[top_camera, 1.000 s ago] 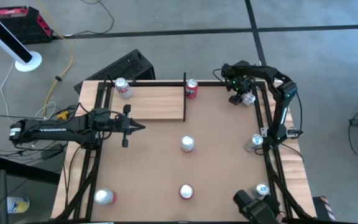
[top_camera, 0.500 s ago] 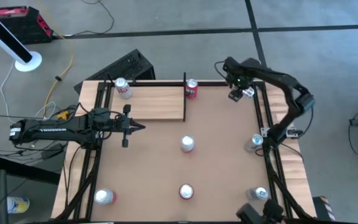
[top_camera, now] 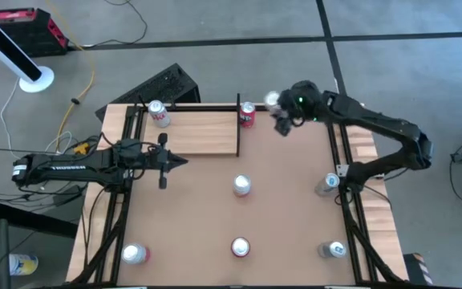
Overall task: Place canned beverage on shelf
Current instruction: Put the silver soda can on the shelf aligned with the other silver soda can
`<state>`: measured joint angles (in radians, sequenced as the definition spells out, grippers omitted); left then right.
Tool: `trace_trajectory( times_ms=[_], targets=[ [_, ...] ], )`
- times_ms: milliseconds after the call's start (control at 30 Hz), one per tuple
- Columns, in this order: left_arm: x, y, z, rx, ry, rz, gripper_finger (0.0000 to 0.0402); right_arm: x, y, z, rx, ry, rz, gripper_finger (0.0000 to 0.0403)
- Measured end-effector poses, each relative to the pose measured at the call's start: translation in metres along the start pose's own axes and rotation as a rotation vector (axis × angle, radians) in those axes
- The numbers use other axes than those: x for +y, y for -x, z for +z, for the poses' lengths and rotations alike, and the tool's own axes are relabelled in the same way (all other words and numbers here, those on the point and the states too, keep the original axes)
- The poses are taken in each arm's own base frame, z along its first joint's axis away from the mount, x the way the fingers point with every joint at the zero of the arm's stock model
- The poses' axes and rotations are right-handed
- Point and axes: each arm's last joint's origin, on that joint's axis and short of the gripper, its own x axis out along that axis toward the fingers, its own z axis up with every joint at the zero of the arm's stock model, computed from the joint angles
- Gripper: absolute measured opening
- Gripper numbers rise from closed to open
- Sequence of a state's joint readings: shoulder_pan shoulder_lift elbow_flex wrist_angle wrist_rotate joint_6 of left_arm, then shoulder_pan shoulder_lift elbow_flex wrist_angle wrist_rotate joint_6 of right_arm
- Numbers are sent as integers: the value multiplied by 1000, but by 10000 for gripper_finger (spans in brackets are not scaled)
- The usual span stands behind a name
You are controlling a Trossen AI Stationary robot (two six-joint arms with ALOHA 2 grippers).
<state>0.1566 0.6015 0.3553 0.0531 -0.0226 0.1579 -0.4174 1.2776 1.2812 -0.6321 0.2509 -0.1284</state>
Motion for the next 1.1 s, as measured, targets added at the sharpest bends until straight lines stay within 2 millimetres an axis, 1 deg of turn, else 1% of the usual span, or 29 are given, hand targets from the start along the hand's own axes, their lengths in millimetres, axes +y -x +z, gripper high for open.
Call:
trace_trajectory(
  times_ms=[100, 200, 300, 400, 533, 600, 733, 900, 967, 1100],
  targets=[
    [3, 2, 7, -22, 27, 67, 0, 32, -1, 25, -230, 53, 68, 337],
    [7, 6, 24, -62, 56, 109, 0, 62, -17, 45, -428, 90, 136, 337],
    [10, 15, 44, -114, 87, 117, 0, 89, -48, 58, -597, 88, 236, 337],
    [14, 29, 64, -153, 117, 119, 0, 108, -87, 59, -702, 50, 313, 337],
    [18, 55, 87, -202, 144, 121, 0, 125, -140, 54, -692, -33, 332, 337],
    [20, 69, 96, -236, 147, 124, 0, 133, -163, 55, -666, -60, 341, 337],
    [21, 89, 103, -295, 166, 127, 0, 149, -204, 62, -637, -116, 369, 337],
    [21, 98, 100, -291, 176, 130, 0, 169, -248, 70, -551, -144, 400, 337],
    [21, 97, 97, -267, 176, 137, 0, 176, -261, 71, -516, -137, 405, 337],
    [21, 96, 95, -242, 175, 141, 0, 188, -280, 73, -480, -150, 416, 338]
  ],
)
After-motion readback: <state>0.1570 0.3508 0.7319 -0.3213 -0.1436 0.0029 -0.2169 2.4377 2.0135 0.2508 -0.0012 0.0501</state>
